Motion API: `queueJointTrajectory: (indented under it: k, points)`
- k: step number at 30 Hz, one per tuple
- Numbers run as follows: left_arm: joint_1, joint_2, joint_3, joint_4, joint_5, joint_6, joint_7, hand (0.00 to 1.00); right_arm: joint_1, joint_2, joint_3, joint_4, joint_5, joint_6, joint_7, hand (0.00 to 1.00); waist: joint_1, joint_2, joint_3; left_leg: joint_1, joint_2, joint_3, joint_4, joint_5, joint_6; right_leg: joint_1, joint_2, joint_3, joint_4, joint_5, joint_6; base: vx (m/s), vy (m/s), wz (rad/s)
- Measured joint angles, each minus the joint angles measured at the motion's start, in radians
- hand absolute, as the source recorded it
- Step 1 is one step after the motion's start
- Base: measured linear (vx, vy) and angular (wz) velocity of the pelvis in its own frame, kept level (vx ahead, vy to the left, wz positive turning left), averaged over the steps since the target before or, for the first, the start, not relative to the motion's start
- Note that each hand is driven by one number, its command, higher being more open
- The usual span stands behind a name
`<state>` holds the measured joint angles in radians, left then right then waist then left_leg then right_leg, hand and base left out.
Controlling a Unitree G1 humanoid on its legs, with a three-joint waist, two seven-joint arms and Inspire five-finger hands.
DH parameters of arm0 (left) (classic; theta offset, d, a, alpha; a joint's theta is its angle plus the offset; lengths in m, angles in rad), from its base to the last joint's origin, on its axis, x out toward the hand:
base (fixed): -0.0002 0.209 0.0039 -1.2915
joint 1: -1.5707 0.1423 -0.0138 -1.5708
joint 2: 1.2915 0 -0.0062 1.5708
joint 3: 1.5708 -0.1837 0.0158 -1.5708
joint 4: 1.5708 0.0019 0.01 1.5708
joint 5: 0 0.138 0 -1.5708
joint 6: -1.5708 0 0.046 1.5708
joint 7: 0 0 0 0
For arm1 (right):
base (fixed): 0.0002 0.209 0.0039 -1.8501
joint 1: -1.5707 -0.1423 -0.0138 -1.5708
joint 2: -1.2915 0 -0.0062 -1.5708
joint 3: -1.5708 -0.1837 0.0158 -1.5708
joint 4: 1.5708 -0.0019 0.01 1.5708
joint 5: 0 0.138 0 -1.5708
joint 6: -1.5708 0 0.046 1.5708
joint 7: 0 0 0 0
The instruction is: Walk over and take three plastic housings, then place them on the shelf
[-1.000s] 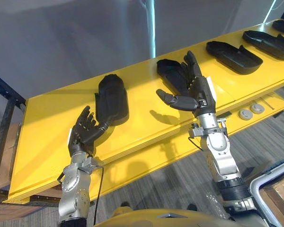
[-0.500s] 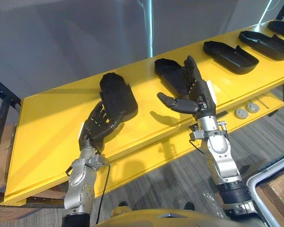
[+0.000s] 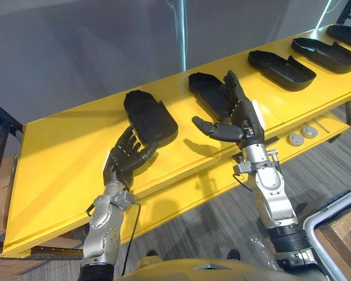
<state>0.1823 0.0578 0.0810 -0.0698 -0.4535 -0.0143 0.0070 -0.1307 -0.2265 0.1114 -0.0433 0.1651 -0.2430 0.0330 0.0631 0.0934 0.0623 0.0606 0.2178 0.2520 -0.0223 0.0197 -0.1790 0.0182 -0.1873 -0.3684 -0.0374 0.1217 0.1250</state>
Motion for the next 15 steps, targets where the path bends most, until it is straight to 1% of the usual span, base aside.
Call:
queueJointTrajectory:
  k: [2, 5, 7, 10, 11, 12, 14, 15]
  points:
    - [0.001, -0.002, 0.021, -0.001, 0.067, -0.005, 0.062, 1.00, 0.000, 0.000, -0.001, -0.002, -0.005, 0.013, -0.004, 1.00, 0.000, -0.001, 0.000, 0.000, 0.000, -0.001, 0.000, 0.000, 0.000, 0.000, 0.000, -0.001, 0.000, 0.000, 0.000, 0.00, 0.000, 0.00]
    - [0.010, -0.014, 0.064, -0.034, 0.116, -0.013, 0.129, 1.00, 0.002, -0.001, -0.005, -0.001, -0.024, 0.028, -0.025, 1.00, 0.003, -0.004, -0.001, -0.002, 0.000, -0.005, 0.000, 0.000, 0.000, 0.001, 0.000, -0.005, 0.000, 0.000, 0.000, 0.00, 0.000, 0.03]
    - [0.026, -0.041, 0.125, -0.096, 0.151, -0.048, 0.198, 1.00, 0.009, -0.001, -0.025, -0.001, 0.000, 0.045, -0.004, 1.00, 0.015, -0.007, -0.001, -0.005, 0.000, -0.014, 0.000, 0.000, 0.000, 0.005, 0.000, -0.013, 0.000, 0.000, 0.000, 0.00, 0.000, 0.09]
    - [0.062, -0.070, 0.202, -0.199, 0.149, -0.092, 0.230, 1.00, 0.025, 0.000, -0.044, 0.001, 0.069, 0.066, 0.054, 1.00, 0.027, -0.013, -0.004, -0.017, 0.000, -0.039, 0.002, 0.002, 0.001, 0.013, 0.000, -0.037, -0.001, -0.003, -0.001, 0.00, 0.002, 0.21]
    - [0.072, -0.072, 0.212, -0.223, 0.149, -0.102, 0.232, 1.00, 0.031, 0.000, -0.044, 0.002, 0.084, 0.074, 0.070, 1.00, 0.032, -0.014, -0.003, -0.018, 0.000, -0.047, 0.002, 0.004, 0.001, 0.017, 0.000, -0.045, -0.001, -0.005, -0.001, 0.00, 0.004, 0.26]
    - [0.089, -0.080, 0.224, -0.255, 0.145, -0.116, 0.230, 1.00, 0.034, 0.001, -0.041, 0.017, 0.100, 0.097, 0.100, 1.00, 0.046, -0.018, -0.006, -0.019, 0.000, -0.055, 0.002, 0.005, 0.001, 0.022, 0.000, -0.052, -0.001, -0.007, 0.000, 0.00, 0.005, 0.27]
    - [0.107, -0.093, 0.234, -0.287, 0.142, -0.118, 0.215, 1.00, 0.032, 0.001, -0.022, 0.065, 0.129, 0.130, 0.136, 1.00, 0.056, -0.024, -0.008, -0.022, 0.000, -0.074, 0.001, 0.008, 0.001, 0.036, -0.001, -0.074, -0.001, -0.012, 0.001, -0.01, 0.005, 0.29]
    - [0.114, -0.093, 0.231, -0.291, 0.143, -0.118, 0.203, 1.00, 0.031, 0.002, -0.004, 0.104, 0.135, 0.150, 0.154, 1.00, 0.069, -0.028, -0.011, -0.025, 0.000, -0.084, 0.001, 0.008, 0.001, 0.039, -0.001, -0.083, -0.001, -0.014, 0.002, -0.03, 0.004, 0.33]
